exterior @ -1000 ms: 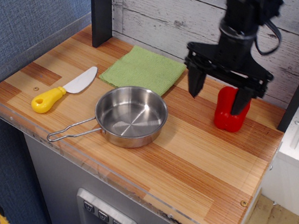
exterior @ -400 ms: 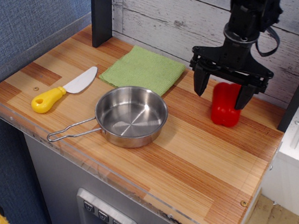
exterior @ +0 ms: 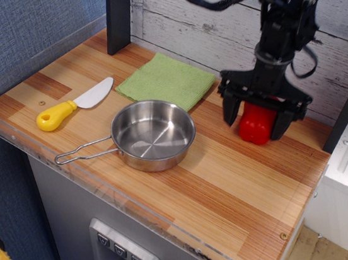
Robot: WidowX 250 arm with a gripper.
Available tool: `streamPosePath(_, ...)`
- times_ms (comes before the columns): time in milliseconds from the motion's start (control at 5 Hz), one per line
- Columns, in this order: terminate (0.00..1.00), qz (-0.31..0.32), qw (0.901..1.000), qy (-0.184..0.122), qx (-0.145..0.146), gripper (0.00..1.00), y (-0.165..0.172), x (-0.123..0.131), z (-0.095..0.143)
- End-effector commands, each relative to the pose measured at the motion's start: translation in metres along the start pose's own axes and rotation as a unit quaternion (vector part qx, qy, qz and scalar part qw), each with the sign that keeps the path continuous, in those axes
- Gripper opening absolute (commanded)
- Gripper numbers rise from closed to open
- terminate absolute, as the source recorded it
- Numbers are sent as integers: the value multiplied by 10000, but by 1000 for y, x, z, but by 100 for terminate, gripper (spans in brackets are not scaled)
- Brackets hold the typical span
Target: Move the red object into the pot.
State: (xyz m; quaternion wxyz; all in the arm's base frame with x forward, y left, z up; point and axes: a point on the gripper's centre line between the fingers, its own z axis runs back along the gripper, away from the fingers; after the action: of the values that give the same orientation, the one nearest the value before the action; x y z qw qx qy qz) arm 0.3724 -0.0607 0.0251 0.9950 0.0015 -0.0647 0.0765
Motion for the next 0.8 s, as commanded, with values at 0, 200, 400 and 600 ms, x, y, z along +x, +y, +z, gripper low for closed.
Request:
streamPosePath(0,0,68,9998,-198,-75,0,8,1,11)
streamPosePath(200,0,-39,9991,-364,-189,0,7,0,28)
streamPosePath(400,0,-655,9938,-596,-671,0,10,2,66)
streamPosePath(600,0,-1030,9856,-768,-1101,0,26,-5,117)
